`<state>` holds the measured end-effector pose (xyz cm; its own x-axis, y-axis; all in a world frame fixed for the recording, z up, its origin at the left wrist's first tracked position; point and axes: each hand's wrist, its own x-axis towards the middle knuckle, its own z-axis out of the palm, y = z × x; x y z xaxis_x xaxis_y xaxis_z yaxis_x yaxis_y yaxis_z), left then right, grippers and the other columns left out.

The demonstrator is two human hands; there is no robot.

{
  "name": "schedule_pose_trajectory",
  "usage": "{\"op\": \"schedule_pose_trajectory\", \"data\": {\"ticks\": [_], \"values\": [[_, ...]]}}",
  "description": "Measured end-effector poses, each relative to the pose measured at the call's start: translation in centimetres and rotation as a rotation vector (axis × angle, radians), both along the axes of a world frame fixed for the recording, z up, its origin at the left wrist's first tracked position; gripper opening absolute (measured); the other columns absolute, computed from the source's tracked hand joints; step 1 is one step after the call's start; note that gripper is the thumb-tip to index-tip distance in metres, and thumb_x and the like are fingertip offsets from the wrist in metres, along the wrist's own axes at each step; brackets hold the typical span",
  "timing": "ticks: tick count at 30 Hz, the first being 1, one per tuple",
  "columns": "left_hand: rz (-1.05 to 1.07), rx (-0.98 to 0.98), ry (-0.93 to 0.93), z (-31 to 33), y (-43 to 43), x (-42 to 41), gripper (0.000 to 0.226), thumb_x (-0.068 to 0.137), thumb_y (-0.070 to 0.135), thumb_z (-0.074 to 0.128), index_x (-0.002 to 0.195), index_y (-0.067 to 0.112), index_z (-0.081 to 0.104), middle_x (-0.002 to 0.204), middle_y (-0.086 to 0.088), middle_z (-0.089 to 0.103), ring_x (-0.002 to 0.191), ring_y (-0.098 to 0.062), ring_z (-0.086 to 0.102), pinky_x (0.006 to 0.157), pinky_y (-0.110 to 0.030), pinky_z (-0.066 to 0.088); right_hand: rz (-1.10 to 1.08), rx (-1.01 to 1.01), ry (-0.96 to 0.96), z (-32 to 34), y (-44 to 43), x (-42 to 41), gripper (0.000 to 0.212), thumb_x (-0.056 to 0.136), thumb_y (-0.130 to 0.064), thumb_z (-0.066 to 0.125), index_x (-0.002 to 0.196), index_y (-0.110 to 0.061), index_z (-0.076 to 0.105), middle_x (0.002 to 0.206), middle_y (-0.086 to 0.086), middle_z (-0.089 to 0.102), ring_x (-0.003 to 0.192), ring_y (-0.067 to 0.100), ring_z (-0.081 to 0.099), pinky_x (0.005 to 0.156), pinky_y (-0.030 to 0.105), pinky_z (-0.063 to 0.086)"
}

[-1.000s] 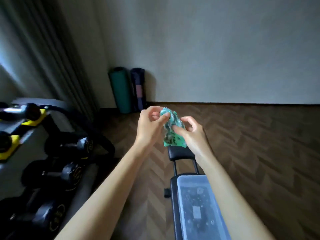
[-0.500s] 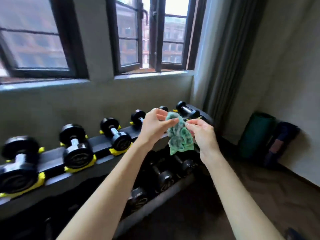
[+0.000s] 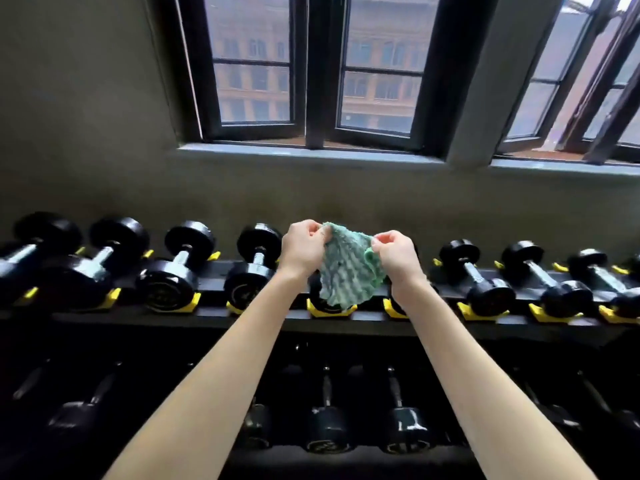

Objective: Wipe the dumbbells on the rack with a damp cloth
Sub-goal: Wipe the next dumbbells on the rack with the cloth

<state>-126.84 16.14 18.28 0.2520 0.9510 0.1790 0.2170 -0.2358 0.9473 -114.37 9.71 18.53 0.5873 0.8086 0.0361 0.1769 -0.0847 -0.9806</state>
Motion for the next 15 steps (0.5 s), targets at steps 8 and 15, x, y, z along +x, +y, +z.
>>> {"op": "schedule_pose_trajectory", "data": {"ticks": [8, 15], "values": [[0.109, 0.052, 0.209, -1.1, 7.9, -12.8, 0.043, 0.099, 0.025, 0.043, 0.058, 0.016, 0.032, 0.057, 0.003, 0.036, 0.056, -0.013, 0.034, 0.056, -0.033, 0.016, 0.465, -0.116, -0.027, -0.2, 8.6, -11.6, 0.019, 0.089, -0.023, 0.057, 0.108, -0.018, 0.056, 0.096, -0.007, 0.056, 0.085, 0.008, 0.051, 0.074, 0.026, 0.038], [0.034, 0.049, 0.461, -2.8, 11.3, -17.2, 0.045, 0.097, 0.038, 0.045, 0.06, 0.014, 0.036, 0.061, 0.001, 0.042, 0.075, -0.026, 0.045, 0.063, -0.032, 0.027, 0.573, -0.206, -0.159, -3.0, 11.1, -13.4, 0.02, 0.091, -0.023, 0.059, 0.074, -0.018, 0.068, 0.065, -0.007, 0.062, 0.059, 0.002, 0.054, 0.056, 0.012, 0.04]]}}
